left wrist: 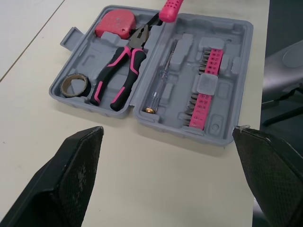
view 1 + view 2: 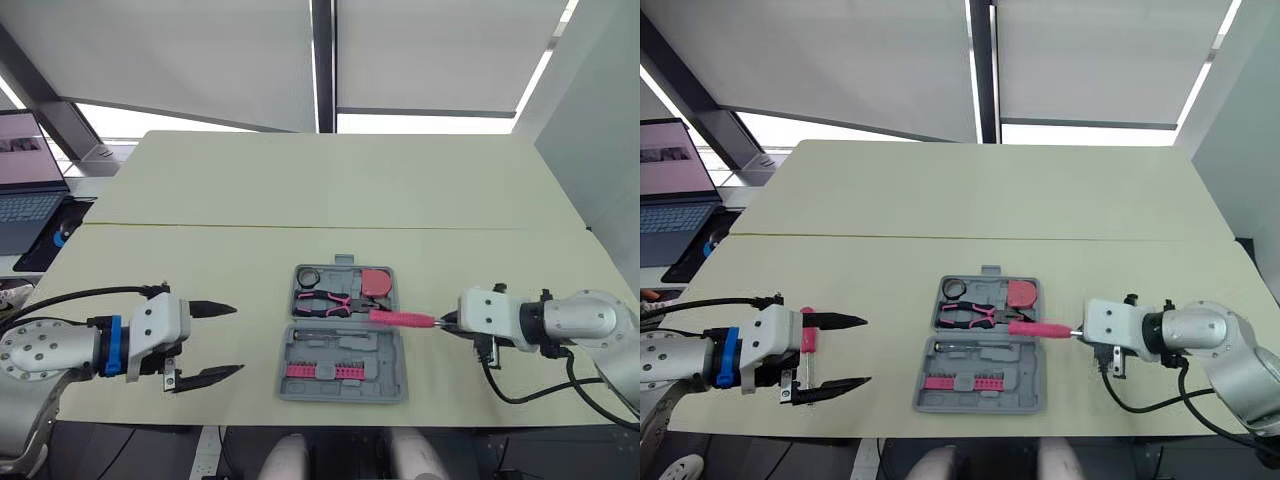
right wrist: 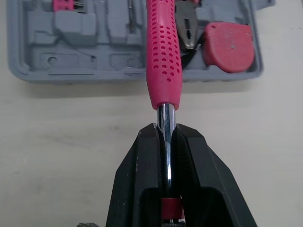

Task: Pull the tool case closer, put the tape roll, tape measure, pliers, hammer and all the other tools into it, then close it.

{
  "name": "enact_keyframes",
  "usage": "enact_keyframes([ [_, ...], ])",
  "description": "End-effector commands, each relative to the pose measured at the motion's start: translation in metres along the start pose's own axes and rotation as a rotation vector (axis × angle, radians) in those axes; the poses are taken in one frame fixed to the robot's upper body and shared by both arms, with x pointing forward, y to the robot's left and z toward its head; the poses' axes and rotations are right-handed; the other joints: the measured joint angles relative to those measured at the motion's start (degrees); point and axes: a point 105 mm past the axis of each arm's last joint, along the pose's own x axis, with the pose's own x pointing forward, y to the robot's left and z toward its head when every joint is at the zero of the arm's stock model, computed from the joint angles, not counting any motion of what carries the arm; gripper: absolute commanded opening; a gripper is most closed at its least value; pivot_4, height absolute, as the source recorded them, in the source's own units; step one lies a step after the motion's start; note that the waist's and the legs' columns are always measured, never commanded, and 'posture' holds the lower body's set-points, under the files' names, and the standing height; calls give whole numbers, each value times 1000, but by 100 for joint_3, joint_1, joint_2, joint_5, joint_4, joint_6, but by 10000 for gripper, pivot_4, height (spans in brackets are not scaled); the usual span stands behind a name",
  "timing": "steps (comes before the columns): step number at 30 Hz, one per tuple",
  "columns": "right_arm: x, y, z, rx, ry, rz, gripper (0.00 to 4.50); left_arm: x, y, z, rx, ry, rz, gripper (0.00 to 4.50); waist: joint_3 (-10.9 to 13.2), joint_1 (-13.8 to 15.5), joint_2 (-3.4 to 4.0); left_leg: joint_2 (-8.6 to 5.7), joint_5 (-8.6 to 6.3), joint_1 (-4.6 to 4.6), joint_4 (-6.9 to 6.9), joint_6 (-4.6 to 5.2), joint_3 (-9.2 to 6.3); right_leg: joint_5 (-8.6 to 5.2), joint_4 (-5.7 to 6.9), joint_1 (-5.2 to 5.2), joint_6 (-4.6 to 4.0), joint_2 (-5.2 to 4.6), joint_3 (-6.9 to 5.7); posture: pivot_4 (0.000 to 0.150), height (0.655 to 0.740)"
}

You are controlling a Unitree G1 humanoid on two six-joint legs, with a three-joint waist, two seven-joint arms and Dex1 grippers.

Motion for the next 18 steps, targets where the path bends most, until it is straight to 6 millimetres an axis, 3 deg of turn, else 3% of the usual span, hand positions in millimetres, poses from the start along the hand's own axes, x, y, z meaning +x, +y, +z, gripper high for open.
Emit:
enact_keyframes([
  [1,11,4,21,-61,-31,46,2078,0,-4,3,46,15,-14,45000,1,-2,-2,0,0,-1,0,0,0,0,1,-2,0,0,0,1500,7400],
  [7,41,10,42,-54,-76,97,2079,4,-13,2,35,16,-28,45000,3,-1,-5,1,0,-7,0,-1,-2,0,1,-10,-1,-1,1,1500,7400],
  [18,73,13,62,-13,-116,110,2078,5,-20,3,23,19,-37,45000,0,2,-8,0,11,-59,6,-20,-4,2,12,-67,-3,-4,0,1500,7400],
])
